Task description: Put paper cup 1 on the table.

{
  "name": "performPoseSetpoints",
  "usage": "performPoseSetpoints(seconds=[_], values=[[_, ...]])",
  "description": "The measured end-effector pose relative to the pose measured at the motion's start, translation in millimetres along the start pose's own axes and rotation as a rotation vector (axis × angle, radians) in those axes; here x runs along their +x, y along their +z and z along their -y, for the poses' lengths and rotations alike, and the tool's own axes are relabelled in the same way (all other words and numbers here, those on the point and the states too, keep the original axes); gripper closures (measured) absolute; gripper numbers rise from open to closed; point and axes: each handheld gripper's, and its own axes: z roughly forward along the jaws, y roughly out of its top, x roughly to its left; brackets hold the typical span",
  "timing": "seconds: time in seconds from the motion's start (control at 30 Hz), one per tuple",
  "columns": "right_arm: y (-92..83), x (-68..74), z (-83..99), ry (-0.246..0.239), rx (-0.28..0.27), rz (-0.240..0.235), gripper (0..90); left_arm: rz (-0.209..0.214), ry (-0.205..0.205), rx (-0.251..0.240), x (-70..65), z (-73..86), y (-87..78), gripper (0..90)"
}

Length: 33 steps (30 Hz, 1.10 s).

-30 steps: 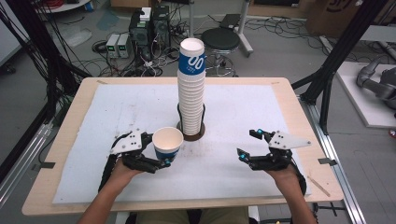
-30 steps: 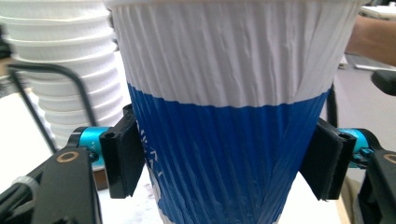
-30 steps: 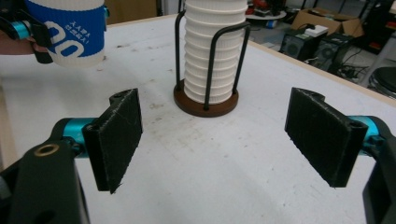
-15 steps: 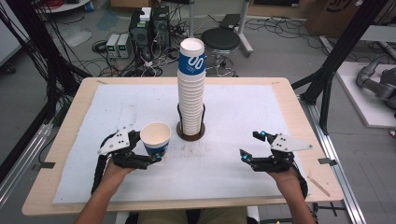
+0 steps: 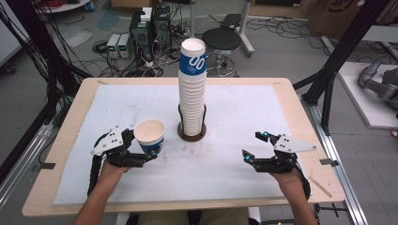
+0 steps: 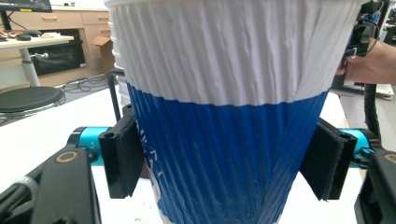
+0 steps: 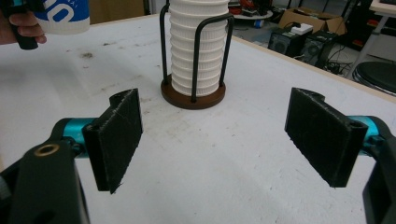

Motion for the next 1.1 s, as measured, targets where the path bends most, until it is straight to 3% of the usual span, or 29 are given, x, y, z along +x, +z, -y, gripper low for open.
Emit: performPoseSetpoints(seconds=[0.37, 0.63, 0.83, 1.1], values=[[0.3, 2.0, 1.2, 0.005, 0.003, -0.009, 19.5, -0.043, 0.000, -0.032, 14.3, -0.6, -11.0, 25.7], [0.0, 1.8, 3.3, 0.009, 0.008, -0.012, 19.5, -0.113, -0.024, -0.044, 33.2, 6.8, -19.8, 25.7], [0.4, 2.6, 2.8, 0.008, 0.007, -0.014, 19.6, -0.150, -0.017, -0.040, 47.6, 12.5, -18.8, 25.8], [1.6, 3.4, 2.4, 0.000, 0.006, -0.015, 19.6, -0.185, -0.062, -0.020, 63.7, 22.2, -12.9, 25.8]])
